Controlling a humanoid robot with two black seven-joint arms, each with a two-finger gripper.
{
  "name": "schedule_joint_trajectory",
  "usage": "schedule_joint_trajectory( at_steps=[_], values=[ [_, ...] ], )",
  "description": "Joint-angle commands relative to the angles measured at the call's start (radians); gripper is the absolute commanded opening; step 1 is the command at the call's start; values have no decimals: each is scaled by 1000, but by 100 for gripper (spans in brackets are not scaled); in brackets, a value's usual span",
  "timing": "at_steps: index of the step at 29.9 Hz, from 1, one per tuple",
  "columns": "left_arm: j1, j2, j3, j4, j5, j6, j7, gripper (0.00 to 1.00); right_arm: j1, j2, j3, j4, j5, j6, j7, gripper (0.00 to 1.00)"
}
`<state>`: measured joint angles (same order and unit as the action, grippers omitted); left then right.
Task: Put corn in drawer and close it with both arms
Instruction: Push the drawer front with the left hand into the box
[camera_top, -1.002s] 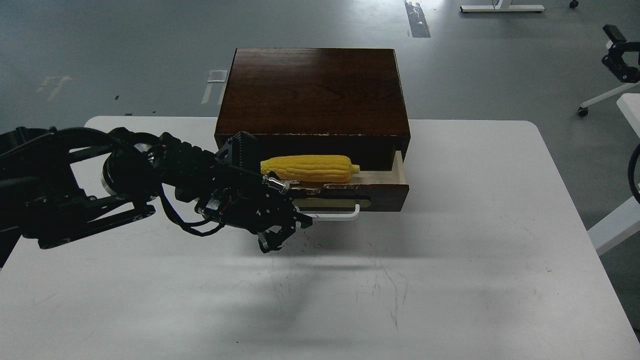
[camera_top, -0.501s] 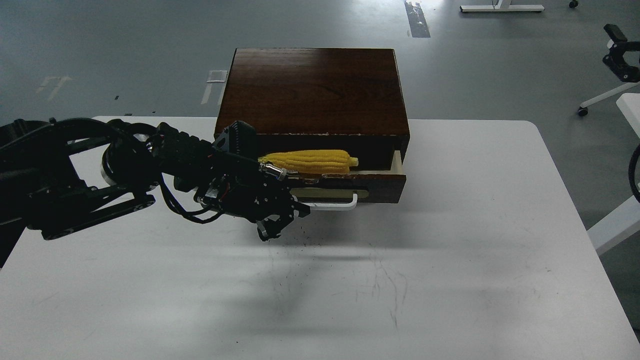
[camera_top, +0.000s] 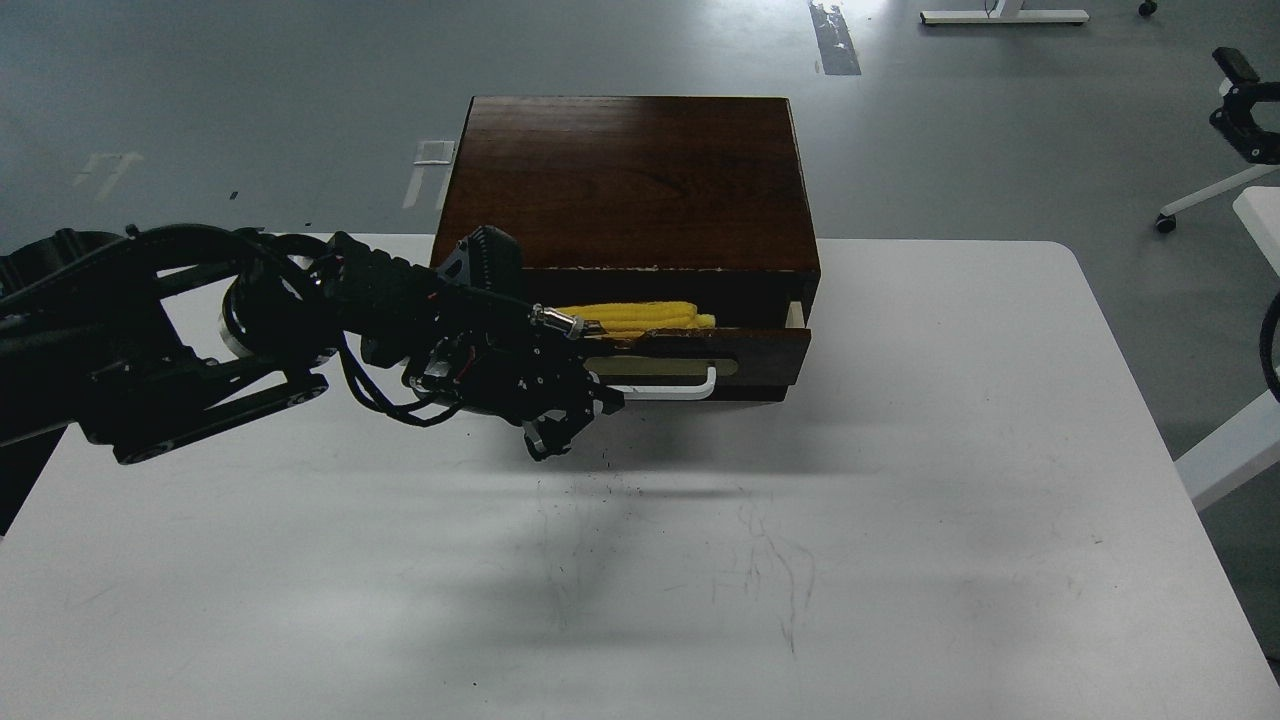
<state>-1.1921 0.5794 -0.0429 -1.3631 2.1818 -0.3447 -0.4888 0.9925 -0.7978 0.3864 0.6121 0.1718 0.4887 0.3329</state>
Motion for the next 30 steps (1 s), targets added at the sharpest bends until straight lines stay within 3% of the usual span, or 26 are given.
schedule_joint_trajectory(
  at_steps=[1,30],
  values=[
    [-3,-4,0,10,0,7,0,0,0,-1,0,0,0,0,0,100],
    [-3,-15,3,101,0,39,0,0,-5,-6,2,5,0,0,2,100]
  ],
)
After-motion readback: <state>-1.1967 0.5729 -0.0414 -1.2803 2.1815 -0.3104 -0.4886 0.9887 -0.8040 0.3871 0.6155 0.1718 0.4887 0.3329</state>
